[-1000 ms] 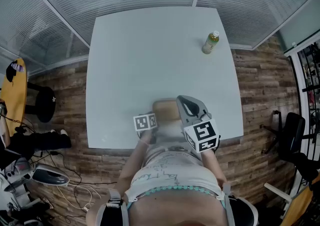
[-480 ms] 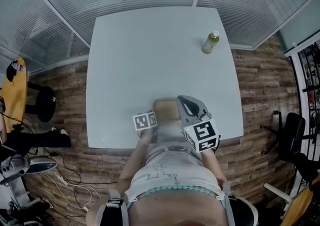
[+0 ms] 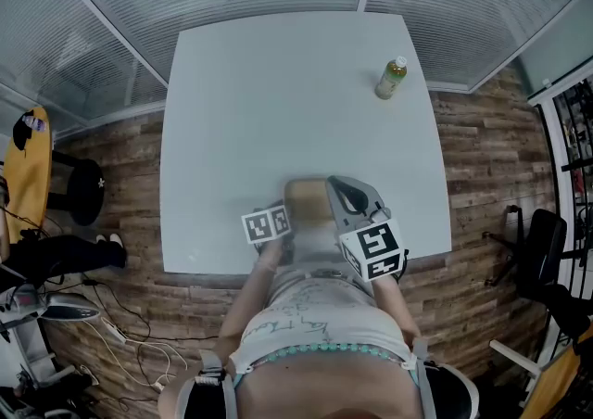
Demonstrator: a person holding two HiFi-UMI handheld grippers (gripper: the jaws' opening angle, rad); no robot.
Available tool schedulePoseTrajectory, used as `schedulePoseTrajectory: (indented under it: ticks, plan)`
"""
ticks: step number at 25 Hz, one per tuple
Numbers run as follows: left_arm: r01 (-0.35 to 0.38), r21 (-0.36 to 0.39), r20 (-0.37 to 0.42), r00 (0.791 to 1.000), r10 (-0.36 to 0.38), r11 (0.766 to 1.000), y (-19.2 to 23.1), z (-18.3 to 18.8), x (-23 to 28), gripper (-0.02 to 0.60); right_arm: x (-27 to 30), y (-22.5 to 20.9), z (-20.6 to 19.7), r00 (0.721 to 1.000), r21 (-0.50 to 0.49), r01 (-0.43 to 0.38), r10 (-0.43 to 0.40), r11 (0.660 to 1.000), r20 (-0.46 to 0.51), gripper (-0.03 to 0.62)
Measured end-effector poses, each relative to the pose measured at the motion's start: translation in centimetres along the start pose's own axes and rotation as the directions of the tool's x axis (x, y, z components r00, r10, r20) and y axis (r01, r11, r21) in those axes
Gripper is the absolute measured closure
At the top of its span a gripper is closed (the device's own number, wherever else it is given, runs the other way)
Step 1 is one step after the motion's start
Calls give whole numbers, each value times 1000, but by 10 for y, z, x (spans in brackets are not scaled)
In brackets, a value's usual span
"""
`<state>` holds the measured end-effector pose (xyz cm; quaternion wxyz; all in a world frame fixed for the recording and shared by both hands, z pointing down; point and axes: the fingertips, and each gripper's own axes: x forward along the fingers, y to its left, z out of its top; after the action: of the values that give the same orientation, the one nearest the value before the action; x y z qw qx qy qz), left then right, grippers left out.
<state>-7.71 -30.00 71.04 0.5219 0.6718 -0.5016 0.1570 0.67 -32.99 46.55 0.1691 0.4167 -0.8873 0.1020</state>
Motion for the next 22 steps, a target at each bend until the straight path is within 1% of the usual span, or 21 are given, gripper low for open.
schedulePoseTrajectory:
  ticks: [10, 16, 22]
  plan:
    - [43, 20, 103, 994, -44, 999, -22, 34, -29, 525, 1, 1, 0, 1000, 2, -7, 7, 1000, 1, 594]
    - [68, 33, 169, 983, -72, 997, -35, 57, -47, 526, 1, 0, 1, 1000, 2, -6, 6, 1000, 1, 594]
    - [88, 42, 212, 973, -94, 995, -47, 71, -64, 526, 0, 2, 2, 1000, 0, -6, 6, 1000, 3, 594]
